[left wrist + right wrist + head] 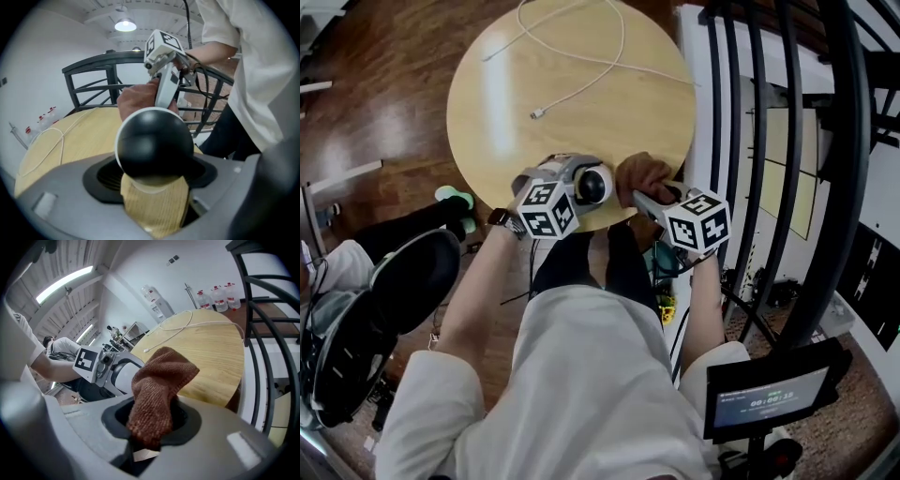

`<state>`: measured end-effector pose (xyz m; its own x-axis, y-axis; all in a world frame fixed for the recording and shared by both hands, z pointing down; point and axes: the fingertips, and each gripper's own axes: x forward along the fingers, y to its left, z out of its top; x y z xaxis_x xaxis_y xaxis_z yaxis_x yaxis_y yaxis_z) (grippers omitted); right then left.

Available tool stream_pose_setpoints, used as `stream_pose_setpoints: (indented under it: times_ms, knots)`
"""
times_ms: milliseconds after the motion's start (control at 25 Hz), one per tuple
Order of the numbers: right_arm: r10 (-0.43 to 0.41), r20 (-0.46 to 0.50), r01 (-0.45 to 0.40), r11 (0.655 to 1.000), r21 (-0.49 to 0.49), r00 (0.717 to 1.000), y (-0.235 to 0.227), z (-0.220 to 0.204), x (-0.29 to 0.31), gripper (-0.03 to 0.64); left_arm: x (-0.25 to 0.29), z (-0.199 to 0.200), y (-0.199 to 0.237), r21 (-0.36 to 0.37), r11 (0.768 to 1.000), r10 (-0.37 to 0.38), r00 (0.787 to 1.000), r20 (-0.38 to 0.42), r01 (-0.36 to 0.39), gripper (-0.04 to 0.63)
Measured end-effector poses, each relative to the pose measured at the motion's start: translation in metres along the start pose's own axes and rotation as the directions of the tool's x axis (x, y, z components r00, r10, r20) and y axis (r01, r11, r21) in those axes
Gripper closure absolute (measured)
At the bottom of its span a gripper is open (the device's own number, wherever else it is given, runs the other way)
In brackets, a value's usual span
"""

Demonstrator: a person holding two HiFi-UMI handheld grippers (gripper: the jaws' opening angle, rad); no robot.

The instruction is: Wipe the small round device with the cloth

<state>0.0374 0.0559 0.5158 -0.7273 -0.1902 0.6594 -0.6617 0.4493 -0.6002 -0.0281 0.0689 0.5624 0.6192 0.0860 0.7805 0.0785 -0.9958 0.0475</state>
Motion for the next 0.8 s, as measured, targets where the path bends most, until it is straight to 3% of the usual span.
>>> stream_pose_setpoints:
  times_ms: [120,200,280,400,480,560,640,800]
  knots:
    - [0.000,0.065,0.001,1.000,-0.015,0.998,0.006,0.017,-0.013,0.514,0.000,0.002,0.005,-0.126,0.987,0.100,0.995,0.011,-0.098,0.212]
    - [0.047,0.082,-0.045,0.998,-0.036,0.996,0.018,0.028,-0.021,0.514,-0.001,0.004,0.010,-0.224,0.958,0.183,0.983,0.006,-0.177,0.212]
    - [0.101,0.081,-0.094,0.992,-0.078,0.992,0.031,0.036,-0.026,0.514,0.000,0.004,0.015,-0.320,0.912,0.264,0.964,-0.015,-0.254,0.212]
    - [0.157,0.084,-0.145,0.980,-0.138,0.984,0.047,0.042,-0.027,0.514,0.004,0.001,0.021,-0.446,0.824,0.363,0.930,-0.058,-0.349,0.212]
    - [0.177,0.074,-0.163,0.973,-0.161,0.981,0.055,0.044,-0.025,0.514,0.006,0.002,0.024,-0.507,0.767,0.411,0.908,-0.081,-0.392,0.212]
    - [0.165,0.041,-0.155,0.971,-0.183,0.985,0.057,0.044,-0.017,0.514,0.006,0.002,0.027,-0.544,0.727,0.445,0.891,-0.091,-0.419,0.212]
    - [0.145,0.000,-0.142,0.967,-0.211,0.989,0.057,0.044,-0.006,0.514,0.006,0.002,0.030,-0.556,0.712,0.459,0.884,-0.092,-0.428,0.212]
    - [0.084,-0.035,-0.090,0.965,-0.245,0.996,0.054,0.048,0.011,0.512,0.005,0.004,0.033,-0.536,0.736,0.444,0.892,-0.079,-0.414,0.210]
